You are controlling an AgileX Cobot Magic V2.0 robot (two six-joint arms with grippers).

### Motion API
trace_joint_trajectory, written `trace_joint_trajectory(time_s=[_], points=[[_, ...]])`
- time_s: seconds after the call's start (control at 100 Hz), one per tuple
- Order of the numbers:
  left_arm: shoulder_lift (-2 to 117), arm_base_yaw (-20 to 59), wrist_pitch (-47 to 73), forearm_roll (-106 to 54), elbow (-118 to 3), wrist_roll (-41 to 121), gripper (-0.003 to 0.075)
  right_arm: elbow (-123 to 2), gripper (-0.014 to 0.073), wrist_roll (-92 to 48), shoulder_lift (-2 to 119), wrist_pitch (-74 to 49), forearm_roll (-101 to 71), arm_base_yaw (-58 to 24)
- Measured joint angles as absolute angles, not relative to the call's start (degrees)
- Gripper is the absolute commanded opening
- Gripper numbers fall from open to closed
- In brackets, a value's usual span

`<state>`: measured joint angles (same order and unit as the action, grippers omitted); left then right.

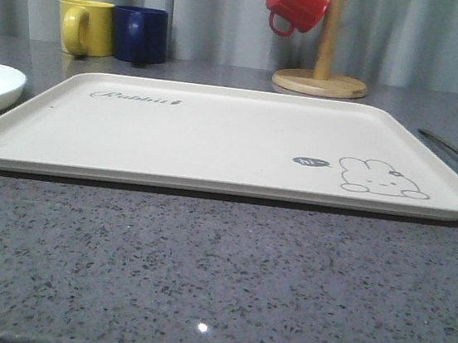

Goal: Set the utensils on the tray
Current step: 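Lower the left gripper toward the rim of the white plate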

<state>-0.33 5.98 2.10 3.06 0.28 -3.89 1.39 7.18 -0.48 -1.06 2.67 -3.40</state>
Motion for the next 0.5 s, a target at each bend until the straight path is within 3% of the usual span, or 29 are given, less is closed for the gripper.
trace_joint_trajectory(time_s=[0.5], points=[[-0.33,5.98,2.76,0.00,0.00,-3.89,-0.0019,1.39,-0.0069,7.18,-0.48,-1.06,2.67,-3.40]])
